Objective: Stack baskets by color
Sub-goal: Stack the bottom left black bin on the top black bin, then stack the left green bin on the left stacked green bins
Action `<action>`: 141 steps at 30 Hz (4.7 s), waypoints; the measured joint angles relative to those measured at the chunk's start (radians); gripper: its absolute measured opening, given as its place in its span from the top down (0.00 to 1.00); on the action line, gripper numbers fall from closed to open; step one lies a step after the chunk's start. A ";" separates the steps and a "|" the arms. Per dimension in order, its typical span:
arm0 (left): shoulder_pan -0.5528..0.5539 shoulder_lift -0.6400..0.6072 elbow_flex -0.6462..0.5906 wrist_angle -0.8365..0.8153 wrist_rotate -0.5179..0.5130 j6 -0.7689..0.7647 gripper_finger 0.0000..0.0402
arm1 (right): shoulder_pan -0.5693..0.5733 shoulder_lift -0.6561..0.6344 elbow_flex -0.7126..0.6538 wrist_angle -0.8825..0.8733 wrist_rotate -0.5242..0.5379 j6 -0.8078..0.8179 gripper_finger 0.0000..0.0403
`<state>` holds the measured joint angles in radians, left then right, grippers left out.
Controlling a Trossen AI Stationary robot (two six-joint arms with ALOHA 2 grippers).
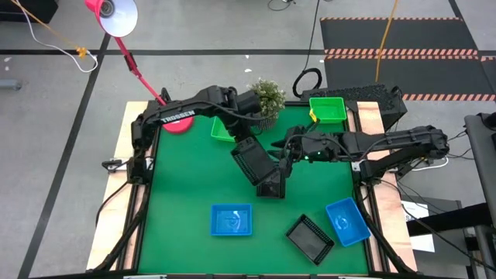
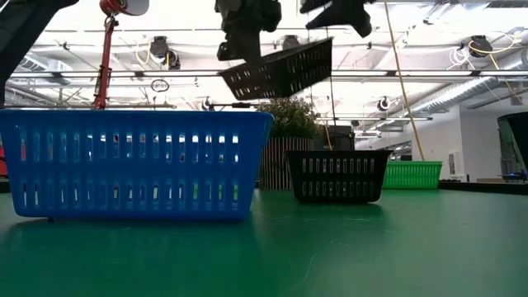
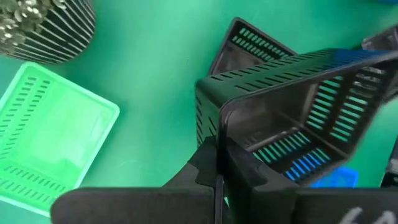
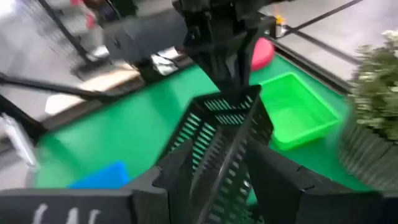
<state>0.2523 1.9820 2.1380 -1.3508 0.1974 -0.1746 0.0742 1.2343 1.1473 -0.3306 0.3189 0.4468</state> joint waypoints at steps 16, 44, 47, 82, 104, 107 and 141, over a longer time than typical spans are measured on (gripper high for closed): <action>-0.006 -0.003 0.000 0.080 -0.017 -0.097 0.98 | -0.009 0.055 0.000 -0.105 0.046 -0.007 0.82; 0.009 -0.236 -0.002 0.159 -0.193 -0.335 0.18 | -0.003 -0.046 0.000 -0.274 0.036 0.684 0.99; 0.010 -0.301 -0.002 0.161 -0.337 -0.332 0.15 | 0.028 -0.046 0.000 -0.273 0.046 0.785 1.00; -0.346 -0.364 -0.010 -0.207 -0.723 -0.683 0.42 | 0.339 0.217 0.000 -0.517 0.545 1.729 1.00; -0.359 -0.367 -0.127 -0.156 -0.689 -0.655 0.42 | 0.384 0.420 -0.003 -0.510 0.515 1.723 0.99; -0.359 -0.367 -0.127 -0.148 -0.687 -0.658 0.42 | 0.392 0.424 -0.025 -0.490 0.518 1.732 0.99; -0.359 -0.367 -0.127 -0.094 -0.681 -0.667 0.42 | 0.375 0.341 -0.141 -0.379 0.384 1.680 0.61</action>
<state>-0.1062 1.6154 2.0109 -1.4452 -0.4831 -0.8419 0.4488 1.5755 1.0065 -0.7098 0.7027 2.1269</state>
